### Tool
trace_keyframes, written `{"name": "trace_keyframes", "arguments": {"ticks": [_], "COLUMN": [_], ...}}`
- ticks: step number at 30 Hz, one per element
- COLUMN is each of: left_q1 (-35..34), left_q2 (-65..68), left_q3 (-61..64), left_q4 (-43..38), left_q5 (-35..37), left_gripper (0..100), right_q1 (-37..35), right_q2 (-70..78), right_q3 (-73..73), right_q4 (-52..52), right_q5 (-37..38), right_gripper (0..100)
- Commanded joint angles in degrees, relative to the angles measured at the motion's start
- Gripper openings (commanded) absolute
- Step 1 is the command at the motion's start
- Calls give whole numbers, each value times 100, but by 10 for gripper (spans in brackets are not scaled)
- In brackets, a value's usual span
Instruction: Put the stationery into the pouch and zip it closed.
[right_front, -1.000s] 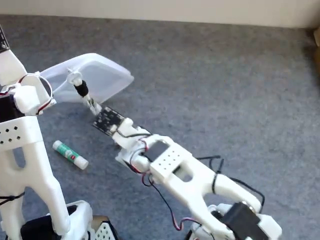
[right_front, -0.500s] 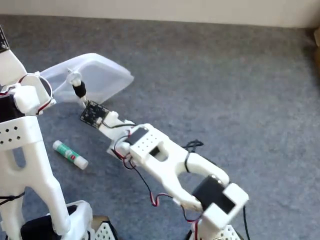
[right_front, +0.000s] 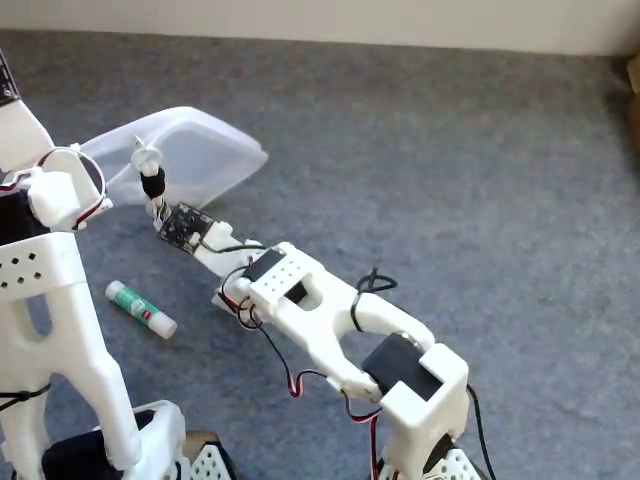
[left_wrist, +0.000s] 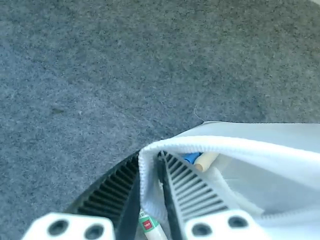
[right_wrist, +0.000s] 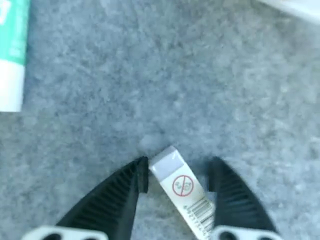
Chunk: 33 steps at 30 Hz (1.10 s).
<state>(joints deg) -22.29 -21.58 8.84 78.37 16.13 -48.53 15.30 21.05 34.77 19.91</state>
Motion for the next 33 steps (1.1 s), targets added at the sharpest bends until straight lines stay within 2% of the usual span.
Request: {"name": "trace_keyframes", "arguments": {"ticks": [1,3,7,15,24,33], "left_q1": [-57,-57,-57,-40,338,681], "left_q2": [189,189,189,189,189,189], "left_q3": [48,57,57,57,66,145], "left_q4": [-35,-35,-35,-35,-35,-35], "left_q5": [44,44,44,44,9,-193], "left_gripper": [5,5,5,5,5,5], "right_q1": [163,163,189,338,259,-312], "right_q2": [-48,-57,-75,-242,-2018,-4145], "right_q3": [-259,-259,-242,-303,611,1868], "right_q4": [-66,-66,-22,1270,1455,1455], "right_q5": [70,70,62,18,18,18], "right_gripper": [43,4,4,4,4,4]}}
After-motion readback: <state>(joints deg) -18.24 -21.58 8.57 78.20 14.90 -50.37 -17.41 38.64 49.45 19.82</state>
